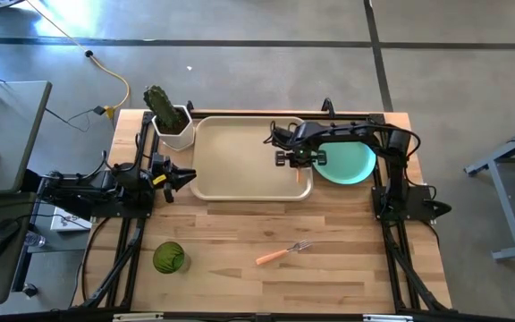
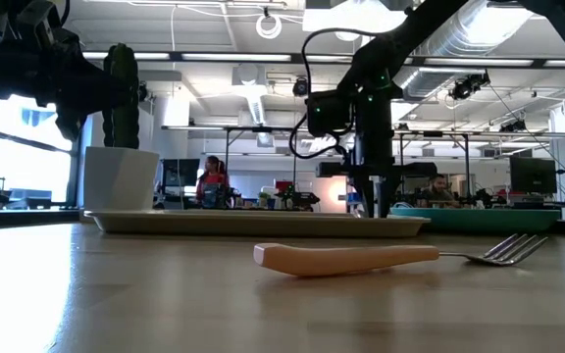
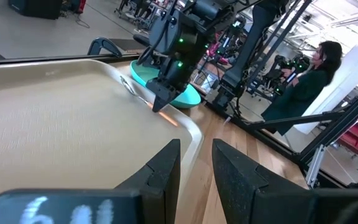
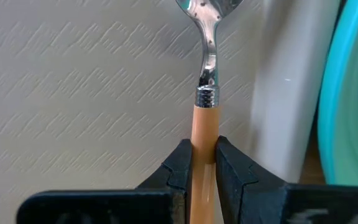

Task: Pick and place plate/cup/fork/spoon on tray
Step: Put the orange spoon on the white serving tray, then put the green cup on the white serving tray

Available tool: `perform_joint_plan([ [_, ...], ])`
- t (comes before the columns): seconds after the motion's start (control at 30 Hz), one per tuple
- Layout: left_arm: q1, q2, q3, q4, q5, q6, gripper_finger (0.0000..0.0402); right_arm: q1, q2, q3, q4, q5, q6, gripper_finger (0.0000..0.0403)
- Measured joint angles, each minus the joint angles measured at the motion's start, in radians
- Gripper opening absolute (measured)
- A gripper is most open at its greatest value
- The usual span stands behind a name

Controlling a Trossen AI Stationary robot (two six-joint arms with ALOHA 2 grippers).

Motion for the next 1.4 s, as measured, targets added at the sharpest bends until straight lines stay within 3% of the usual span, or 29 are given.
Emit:
perform_joint_plan([
  [0.2, 0.000, 0.000, 0.000, 0.000, 0.000, 0.001, 0.0083, 0.000, 0.000, 0.000, 0.000, -0.001, -0.001, 0.0033],
  [0.5, 0.000, 0.000, 0.000, 0.000, 0.000, 0.001, 0.0083, 0.000, 0.000, 0.000, 0.000, 0.005, -0.001, 0.0081],
  [1.1, 0.000, 0.000, 0.000, 0.000, 0.000, 0.002, 0.0083, 0.000, 0.000, 0.005, -0.005, -0.001, -0.025, 0.0084],
  [1.4, 0.000, 0.000, 0.000, 0.001, 0.000, 0.002, 0.0083, 0.000, 0.000, 0.089, -0.121, 0.039, -0.033, 0.0084],
])
